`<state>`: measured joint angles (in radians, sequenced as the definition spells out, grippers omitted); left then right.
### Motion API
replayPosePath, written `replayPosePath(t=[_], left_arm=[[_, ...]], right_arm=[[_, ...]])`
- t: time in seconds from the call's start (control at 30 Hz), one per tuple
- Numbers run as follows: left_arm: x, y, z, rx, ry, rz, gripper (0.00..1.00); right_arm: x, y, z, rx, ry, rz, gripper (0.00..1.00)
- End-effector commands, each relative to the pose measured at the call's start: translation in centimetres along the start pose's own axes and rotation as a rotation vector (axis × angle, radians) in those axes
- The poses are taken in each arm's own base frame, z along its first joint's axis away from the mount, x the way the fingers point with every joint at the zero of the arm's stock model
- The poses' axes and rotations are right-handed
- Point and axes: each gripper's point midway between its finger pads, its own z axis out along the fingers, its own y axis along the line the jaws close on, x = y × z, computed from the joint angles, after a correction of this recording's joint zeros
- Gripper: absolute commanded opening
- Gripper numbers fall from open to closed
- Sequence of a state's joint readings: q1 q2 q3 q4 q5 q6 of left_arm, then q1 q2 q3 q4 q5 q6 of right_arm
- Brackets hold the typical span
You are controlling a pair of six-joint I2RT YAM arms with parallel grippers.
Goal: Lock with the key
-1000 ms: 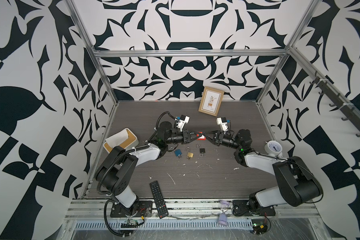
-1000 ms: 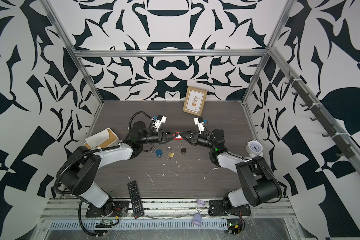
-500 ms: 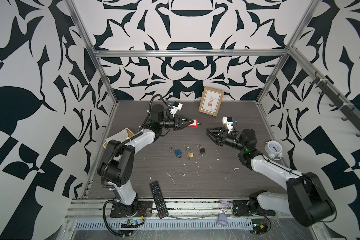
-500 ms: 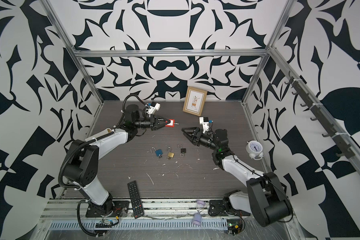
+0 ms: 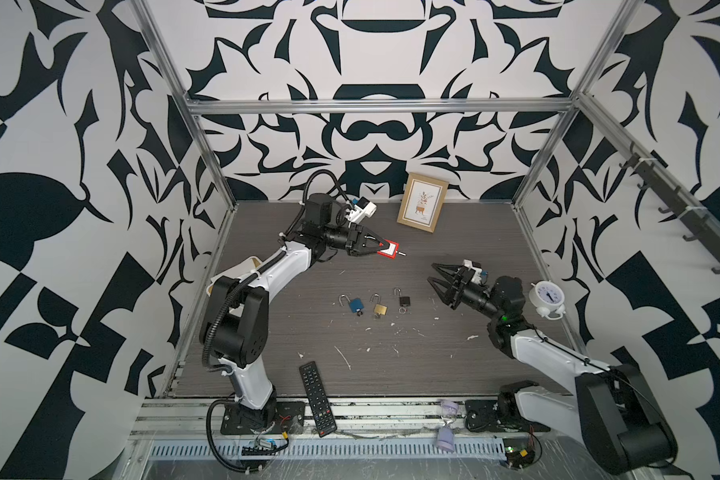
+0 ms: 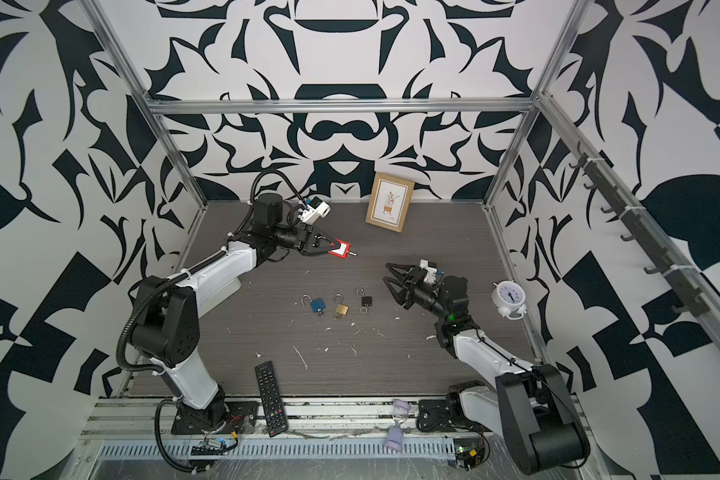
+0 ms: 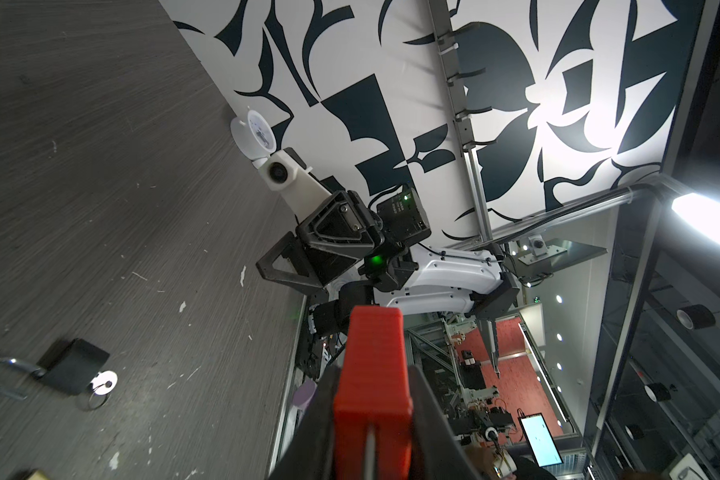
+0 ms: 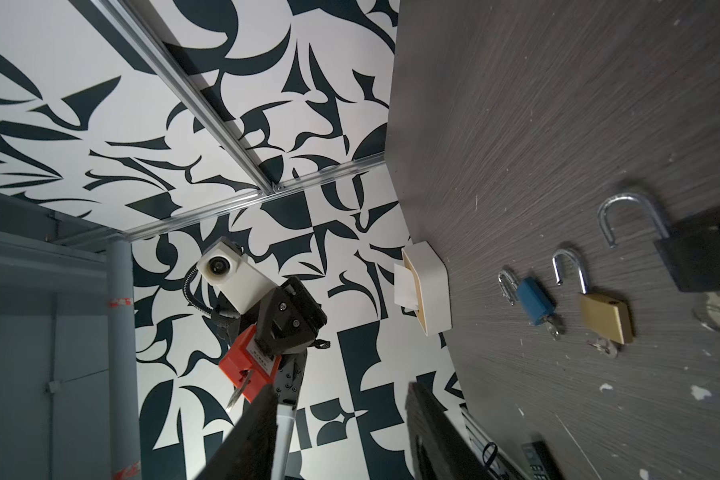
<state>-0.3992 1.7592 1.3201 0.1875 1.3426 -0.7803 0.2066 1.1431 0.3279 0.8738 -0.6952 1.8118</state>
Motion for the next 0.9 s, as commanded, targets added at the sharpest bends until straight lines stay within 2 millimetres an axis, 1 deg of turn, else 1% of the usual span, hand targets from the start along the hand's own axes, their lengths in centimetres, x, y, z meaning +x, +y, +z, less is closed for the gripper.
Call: replayPosePath(t=[0.0,0.13,0.27,0.37,0.43,0.67,0.87], left_arm=[[-0.1,-1.5,0.0,0.047,0.033,0.063,0.00],[-0.1,-1.3,0.1,0.056,0.029,0.065,0.00],[-0.4,-0.9,0.2,0.067,0.026,0.052,0.00],[-0.4,-0.2,0.2,0.072,0.023,0.034,0.00],[-0.4,-0.2,0.3,0.077,0.023,0.039,0.00],[-0.4,0.3,0.1,0.071,0.009,0.024,0.00],[-0.2,0.5,0.2,0.069,0.007,0.018,0.00]], right_arm=[[2.1,4.6,-0.5,-0.149,0.058,-0.040,0.50],[3.4,6.4,-0.5,-0.187,0.098,-0.080,0.49],[5.0,7.3,0.4,-0.202,0.145,-0.111,0.47],[5.8,8.3,1.1,-0.220,0.171,-0.129,0.45],[6.0,8.7,1.4,-0.222,0.180,-0.140,0.43],[5.9,8.3,3.0,-0.209,0.196,-0.142,0.41],[6.3,8.4,4.6,-0.222,0.222,-0.130,0.39]])
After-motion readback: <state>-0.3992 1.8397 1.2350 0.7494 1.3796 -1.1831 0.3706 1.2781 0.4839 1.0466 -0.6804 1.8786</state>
